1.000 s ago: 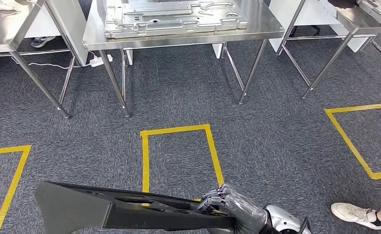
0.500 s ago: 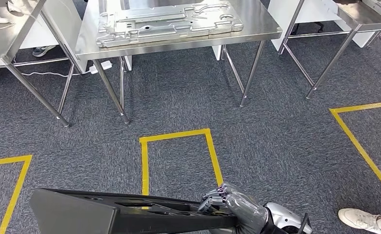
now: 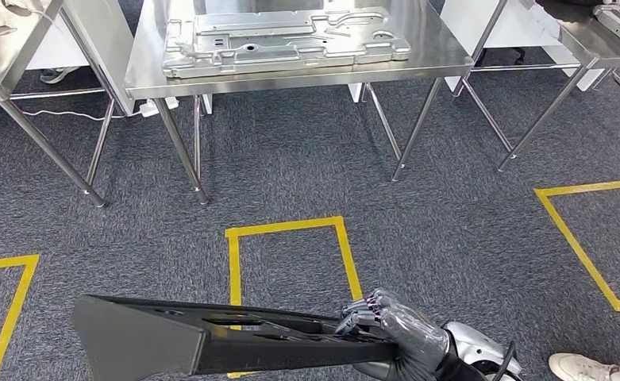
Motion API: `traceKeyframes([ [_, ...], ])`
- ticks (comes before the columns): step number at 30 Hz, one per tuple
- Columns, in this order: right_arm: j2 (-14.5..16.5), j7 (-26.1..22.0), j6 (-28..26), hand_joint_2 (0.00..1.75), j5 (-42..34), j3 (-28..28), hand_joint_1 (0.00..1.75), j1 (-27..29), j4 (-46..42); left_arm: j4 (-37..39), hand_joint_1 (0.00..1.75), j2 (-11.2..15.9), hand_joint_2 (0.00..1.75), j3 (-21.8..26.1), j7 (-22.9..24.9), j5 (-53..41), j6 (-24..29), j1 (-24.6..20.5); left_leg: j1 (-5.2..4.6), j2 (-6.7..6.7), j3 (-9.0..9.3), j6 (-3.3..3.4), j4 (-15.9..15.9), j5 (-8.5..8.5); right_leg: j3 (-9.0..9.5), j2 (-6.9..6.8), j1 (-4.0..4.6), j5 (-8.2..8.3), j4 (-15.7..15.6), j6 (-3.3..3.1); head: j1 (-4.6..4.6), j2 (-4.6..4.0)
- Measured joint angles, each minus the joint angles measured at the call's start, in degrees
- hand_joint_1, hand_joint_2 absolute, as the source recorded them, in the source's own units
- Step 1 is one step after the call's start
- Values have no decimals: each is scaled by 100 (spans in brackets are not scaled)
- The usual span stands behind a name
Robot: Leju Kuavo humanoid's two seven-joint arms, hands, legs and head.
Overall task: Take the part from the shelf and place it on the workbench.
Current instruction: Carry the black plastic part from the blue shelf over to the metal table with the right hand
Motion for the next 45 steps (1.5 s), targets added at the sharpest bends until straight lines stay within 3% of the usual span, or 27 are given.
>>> traceKeyframes([
  [2, -30, 1, -13, 175, 0, -30, 175, 36, -15, 1, 0, -1, 175, 0, 3, -8, 0, 3, 0, -15, 138, -21, -1, -98, 98, -1, 1, 529, -564, -12, 1, 0],
  [3, -42, 3, -25, 175, 1, -44, 175, 51, -27, 1, 0, -1, 175, 0, 6, -12, 0, 1, -5, -20, 198, -41, -9, -144, 199, -6, 9, 721, -865, -21, 1, 0],
  [4, -50, 3, -39, 175, 1, -56, 175, 68, -43, 1, 0, -2, 175, 0, 9, -16, 0, -2, -12, -23, 235, -71, -15, -183, 298, -9, 25, 805, -1119, -36, 2, 0],
  [8, -68, 8, -75, 175, 19, -88, 175, 172, -107, 1, 0, -2, 175, -2, 22, -21, 0, -11, -28, 1, 304, -194, -91, -250, 439, -2, 43, 700, -1344, -119, -3, 0],
  [10, -72, 7, -78, 175, 26, -93, 175, 204, -138, 1, 0, -2, 175, -3, 21, -21, 0, -24, -31, 5, 255, -243, 102, -350, 526, -4, 14, 657, -1385, -181, -6, 0],
  [13, -73, 5, -79, 175, 28, -92, 175, 237, -159, 1, 0, -2, 175, -4, 23, -21, 0, -6, -22, 4, -296, -262, 1120, -656, 681, -16, 8, 546, -1400, -248, -8, 0],
  [14, -73, 5, -79, 175, 29, -91, 175, 251, -159, 1, 0, -2, 175, -4, 24, -21, 0, 4, -20, 4, -486, -263, 1389, -674, 735, -13, 8, 505, -1400, -250, -8, 0],
  [15, -73, 5, -78, 175, 29, -91, 175, 263, -159, 1, 0, -2, 175, -4, 25, -21, 0, 11, -17, 4, -598, -264, 1470, -590, 796, -8, 7, 461, -1400, -249, -7, 0],
  [16, -73, 5, -78, 175, 30, -91, 175, 272, -159, 1, 0, -2, 175, -4, 25, -21, 0, 12, -13, 5, -616, -262, 1342, -405, 864, -1, 6, 414, -1399, -245, -7, 0],
  [18, -72, 6, -78, 175, 30, -91, 175, 280, -160, 1, 0, -2, 175, -4, 25, -21, 0, 9, -10, 3, -458, -250, 721, 55, 996, 9, 4, 315, -1404, -218, -7, 0],
  [19, -73, 8, -78, 175, 31, -91, 175, 281, -162, 1, 0, -2, 175, -5, 23, -24, 0, 7, -20, 1, -356, -241, 426, 184, 1036, 13, 11, 267, -1401, -191, -7, 0],
  [21, -74, 11, -78, 175, 34, -91, 175, 288, -174, 2, 0, -2, 175, -6, 21, -32, -1, 5, -40, -7, -257, -193, 166, 179, 1055, 18, 24, 215, -1420, -130, -6, 0],
  [25, -81, 10, -76, 175, 37, -102, 175, 294, -206, 0, 0, -1, 175, -7, 13, -37, 0, 4, -24, -11, -156, -65, 31, 97, 1067, 12, 12, 128, -1389, -30, -3, 0],
  [27, -86, 8, -76, 175, 37, -110, 175, 298, -218, -2, 0, -1, 175, -8, 10, -45, -3, -3, -2, 0, -73, -15, -12, 62, 768, 6, 7, -74, -854, -2, -2, -1],
  [29, -87, 9, -74, 175, 36, -115, 175, 316, -220, -2, 0, -2, 175, -9, 11, -53, -10, -4, 0, 5, -17, 7, -19, 8, 233, 5, 3, -272, -81, 8, -2, -1],
  [30, -88, 10, -73, 175, 36, -115, 175, 326, -220, -2, 0, -2, 175, -9, 12, -54, -14, 0, 0, 2, 21, 8, -19, -28, 25, 5, 2, -238, 139, 11, -2, -1],
  [31, -89, 10, -71, 175, 36, -115, 175, 334, -220, -1, 0, -2, 175, -9, 12, -54, -15, 3, 1, -4, 72, 3, -19, -69, -77, 5, 2, -83, 144, 12, -2, 0],
  [33, -92, 10, -69, 175, 37, -118, 175, 338, -221, 0, 0, -2, 175, -9, 13, -54, -15, 4, 7, -21, 212, -22, -19, -168, 16, 2, 2, 476, -423, 6, -2, 0],
  [34, -95, 11, -68, 175, 38, -123, 175, 342, -220, 0, 0, -2, 175, -9, 12, -54, -15, 2, -1, -28, 272, -49, -21, -220, 125, -2, 12, 690, -756, 1, -1, -1],
  [35, -99, 12, -68, 175, 40, -129, 175, 345, -224, -1, 0, -2, 175, -9, 12, -54, -15, -1, -9, -34, 311, -83, -22, -264, 234, -5, 24, 792, -1046, -14, 1, -1],
  [36, -104, 14, -67, 175, 45, -136, 175, 351, -228, -1, 0, -2, 175, -9, 12, -55, -15, -3, -18, -34, 332, -116, -32, -294, 302, -7, 36, 809, -1209, -33, 1, -1],
  [39, -115, 19, -70, 175, 61, -150, 175, 382, -243, 0, 0, -1, 175, -9, 12, -56, -16, -8, -27, -16, 376, -199, -89, -341, 378, 5, 36, 698, -1305, -119, -3, 0],
  [41, -128, 20, -81, 175, 79, -173, 175, 402, -263, 1, 0, 0, 175, -9, 8, -55, -17, -19, -28, -7, 316, -242, 119, -454, 463, 1, 12, 651, -1344, -189, -7, 0],
  [42, -139, 21, -89, 175, 89, -186, 175, 411, -279, 1, 0, 0, 175, -9, 8, -54, -19, -20, -24, -4, 176, -251, 409, -565, 517, -6, 5, 620, -1356, -219, -10, 0],
  [44, -170, 22, -98, 175, 97, -225, 175, 437, -302, 1, 0, 0, 175, -9, 10, -54, -25, -4, -23, -3, -271, -255, 1193, -794, 616, -14, 10, 543, -1361, -256, -12, 0],
  [45, -185, 23, -100, 175, 99, -244, 175, 457, -311, 1, 0, 0, 175, -9, 13, -54, -28, 7, -22, -3, -467, -255, 1479, -824, 668, -11, 11, 505, -1360, -260, -13, 0],
])
